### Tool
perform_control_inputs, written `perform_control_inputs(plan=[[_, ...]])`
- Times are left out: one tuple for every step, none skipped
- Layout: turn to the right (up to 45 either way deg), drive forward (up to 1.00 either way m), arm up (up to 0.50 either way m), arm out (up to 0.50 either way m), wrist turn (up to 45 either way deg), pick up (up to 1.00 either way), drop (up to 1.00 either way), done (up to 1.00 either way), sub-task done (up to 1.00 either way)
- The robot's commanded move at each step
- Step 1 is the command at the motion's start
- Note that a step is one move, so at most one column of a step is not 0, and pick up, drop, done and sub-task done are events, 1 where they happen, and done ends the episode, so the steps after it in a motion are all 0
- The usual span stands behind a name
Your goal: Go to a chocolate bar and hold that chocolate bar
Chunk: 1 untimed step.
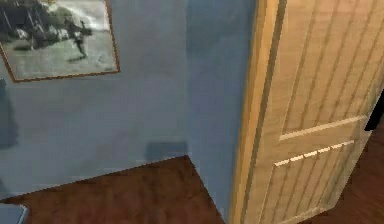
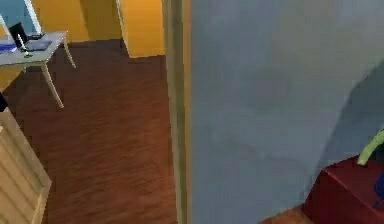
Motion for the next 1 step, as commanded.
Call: perform_control_inputs(plan=[[0.0, 0.40, 0.00, 0.00, 0.0, 0.00, 0.00, 0.00, 0.00]])
